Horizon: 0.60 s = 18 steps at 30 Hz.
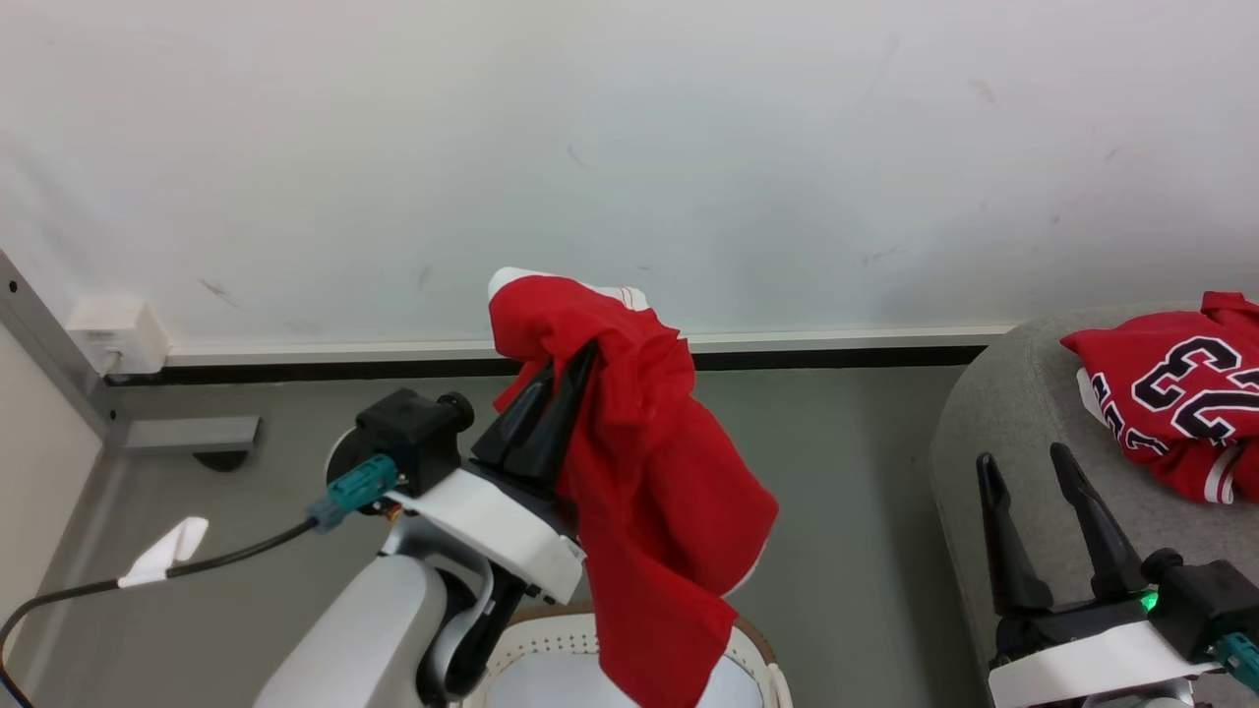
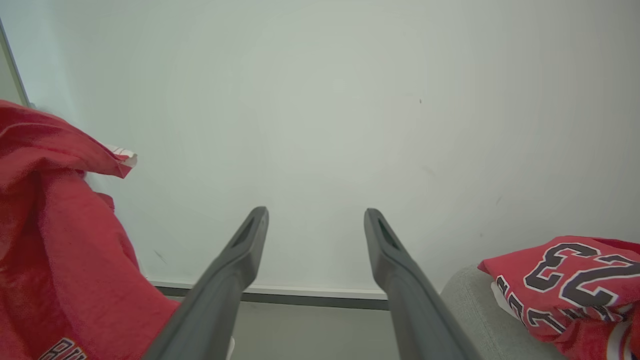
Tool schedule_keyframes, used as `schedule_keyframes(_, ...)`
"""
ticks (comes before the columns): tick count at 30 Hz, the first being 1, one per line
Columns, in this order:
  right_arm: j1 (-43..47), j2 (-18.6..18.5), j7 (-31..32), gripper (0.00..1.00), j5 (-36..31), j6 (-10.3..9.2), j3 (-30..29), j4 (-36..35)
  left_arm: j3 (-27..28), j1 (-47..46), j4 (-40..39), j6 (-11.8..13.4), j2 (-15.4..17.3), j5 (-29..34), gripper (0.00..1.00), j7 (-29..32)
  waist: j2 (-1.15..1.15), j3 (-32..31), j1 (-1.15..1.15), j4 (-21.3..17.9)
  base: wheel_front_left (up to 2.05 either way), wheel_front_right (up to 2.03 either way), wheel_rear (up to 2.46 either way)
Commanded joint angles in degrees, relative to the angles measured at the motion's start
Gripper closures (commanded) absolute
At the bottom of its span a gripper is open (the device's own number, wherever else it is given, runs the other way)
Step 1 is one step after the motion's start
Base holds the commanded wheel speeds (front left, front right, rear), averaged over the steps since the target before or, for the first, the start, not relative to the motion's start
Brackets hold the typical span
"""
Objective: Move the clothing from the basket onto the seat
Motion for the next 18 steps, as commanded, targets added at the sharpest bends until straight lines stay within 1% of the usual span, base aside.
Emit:
schedule_keyframes(1, 0.18, -0.3, 0.04, 0.0, 0.13, -0.13, 0.57, -0.1, -0.1, 0.46, -0.48, 0.06, 0.44, 0.01, 1.0, -0.09, 0.0, 0.0, 0.0, -0.09, 0.0, 0.0, 0.0)
schedule_keyframes(3, -0.17, -0.62, 0.04, 0.0, 0.3, -0.13, 2.18, -0.02, -0.3, 0.38, -0.7, 0.07, 0.52, 0.13, 1.0, -0.07, 0.0, -0.01, 0.0, -0.17, 0.0, 0.0, 0.0)
schedule_keyframes(6, -1.36, -1.45, 0.04, 0.0, 0.77, -0.13, 6.45, 0.37, -0.72, -0.11, -0.78, -0.18, 0.53, 0.51, 1.0, -0.08, 0.0, -0.07, 0.0, -0.2, 0.0, 0.0, 0.0)
schedule_keyframes(13, -6.62, -4.44, 0.05, 0.0, 3.62, -0.13, 19.94, 3.16, -2.34, -1.43, 0.38, -0.95, -0.49, 0.91, 1.0, -0.19, 0.0, -0.13, 0.0, 1.33, 0.0, 0.0, 0.0)
schedule_keyframes(18, -12.23, -6.04, 2.95, 0.0, 7.87, -0.13, 28.81, 6.62, -3.95, -1.18, 1.08, -1.44, -1.83, 0.93, 1.0, -0.39, 0.0, -0.19, 0.0, 3.19, 0.0, 0.0, 0.0)
